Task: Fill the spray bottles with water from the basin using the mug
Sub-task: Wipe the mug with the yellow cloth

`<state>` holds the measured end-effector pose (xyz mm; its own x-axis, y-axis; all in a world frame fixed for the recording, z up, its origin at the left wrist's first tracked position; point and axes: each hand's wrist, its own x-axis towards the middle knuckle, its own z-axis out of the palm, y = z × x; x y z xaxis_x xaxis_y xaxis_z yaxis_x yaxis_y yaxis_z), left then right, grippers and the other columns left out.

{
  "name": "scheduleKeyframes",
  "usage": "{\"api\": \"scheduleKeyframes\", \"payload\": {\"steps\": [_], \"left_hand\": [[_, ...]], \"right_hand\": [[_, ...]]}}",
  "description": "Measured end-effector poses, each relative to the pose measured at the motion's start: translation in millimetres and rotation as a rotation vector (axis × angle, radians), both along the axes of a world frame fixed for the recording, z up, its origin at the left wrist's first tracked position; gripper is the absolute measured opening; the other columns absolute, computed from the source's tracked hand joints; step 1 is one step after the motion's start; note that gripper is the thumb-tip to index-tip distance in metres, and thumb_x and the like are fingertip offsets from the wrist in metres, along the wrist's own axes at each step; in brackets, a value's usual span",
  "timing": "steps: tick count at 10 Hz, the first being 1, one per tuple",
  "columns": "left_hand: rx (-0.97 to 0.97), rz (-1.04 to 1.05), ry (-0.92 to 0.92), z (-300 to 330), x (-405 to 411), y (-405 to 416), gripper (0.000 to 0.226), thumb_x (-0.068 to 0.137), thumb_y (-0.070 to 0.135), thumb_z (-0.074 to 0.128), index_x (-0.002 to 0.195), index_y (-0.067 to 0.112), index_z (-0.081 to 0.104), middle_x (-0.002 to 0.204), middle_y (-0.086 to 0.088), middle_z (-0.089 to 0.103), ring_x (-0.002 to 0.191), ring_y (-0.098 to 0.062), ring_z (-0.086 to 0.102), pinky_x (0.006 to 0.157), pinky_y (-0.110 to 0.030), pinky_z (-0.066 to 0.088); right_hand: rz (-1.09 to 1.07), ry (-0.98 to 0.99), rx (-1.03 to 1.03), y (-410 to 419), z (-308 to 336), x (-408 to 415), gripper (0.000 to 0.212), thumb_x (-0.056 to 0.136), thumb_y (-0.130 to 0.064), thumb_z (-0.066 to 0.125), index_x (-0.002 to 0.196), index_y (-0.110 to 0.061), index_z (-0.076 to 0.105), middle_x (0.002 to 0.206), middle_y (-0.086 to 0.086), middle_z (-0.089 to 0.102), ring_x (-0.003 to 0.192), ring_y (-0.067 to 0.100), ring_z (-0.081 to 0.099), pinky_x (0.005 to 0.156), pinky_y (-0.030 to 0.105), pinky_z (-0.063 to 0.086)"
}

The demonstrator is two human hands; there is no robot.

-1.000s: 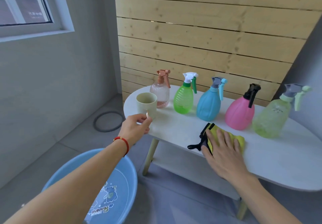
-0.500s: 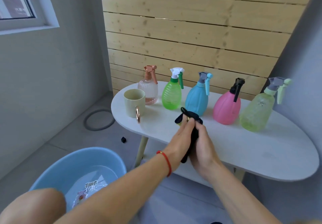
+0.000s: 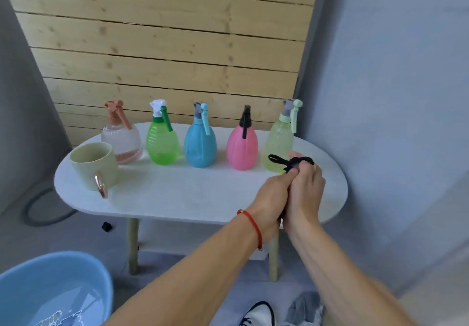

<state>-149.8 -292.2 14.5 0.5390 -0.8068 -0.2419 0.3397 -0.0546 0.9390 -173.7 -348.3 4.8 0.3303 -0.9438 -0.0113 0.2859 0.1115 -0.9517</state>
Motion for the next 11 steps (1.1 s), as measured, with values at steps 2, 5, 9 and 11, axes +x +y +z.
{"api": "scheduleKeyframes", "payload": {"steps": [2,5,9,11], "left_hand": [[-0.099,-0.133,0.303,-11,-17,-49,0.04,0.109,0.036,0.042,0.142,0.023,0.061,0.14,0.004,0.066,0.13,-0.014,0.059,0.102,-0.039,0.051],[0.031,-0.05,0.047,-37,16,-28,0.035,0.104,0.018,0.056,0.138,0.021,0.064,0.139,-0.002,0.061,0.126,-0.025,0.06,0.104,-0.044,0.056],[0.363,-0.4,-0.992,-40,12,-70,0.054,0.1,0.007,0.052,0.154,0.012,0.047,0.159,-0.004,0.044,0.145,-0.023,0.04,0.111,-0.021,0.028],[0.301,-0.332,-0.966,-27,7,-46,0.052,0.094,0.033,0.059,0.146,0.029,0.057,0.141,-0.003,0.063,0.122,-0.02,0.059,0.093,-0.022,0.04]], "right_hand": [[-0.088,0.457,-0.512,-82,-12,-23,0.031,0.098,-0.022,0.038,0.092,-0.024,0.069,0.099,0.0,0.07,0.091,0.016,0.065,0.077,0.025,0.05],[0.603,1.32,-1.218,-189,-32,-10,0.067,0.088,-0.072,0.029,0.149,-0.047,0.044,0.169,-0.006,0.023,0.157,0.022,0.016,0.122,0.06,0.015],[0.192,1.242,-0.852,-217,-52,-9,0.039,0.085,0.004,0.055,0.117,-0.006,0.074,0.119,0.019,0.071,0.111,0.04,0.065,0.092,0.045,0.055],[0.109,1.273,-0.876,-206,-48,-13,0.045,0.091,-0.009,0.057,0.134,-0.021,0.066,0.132,0.015,0.061,0.12,0.037,0.059,0.099,0.045,0.052]]}}
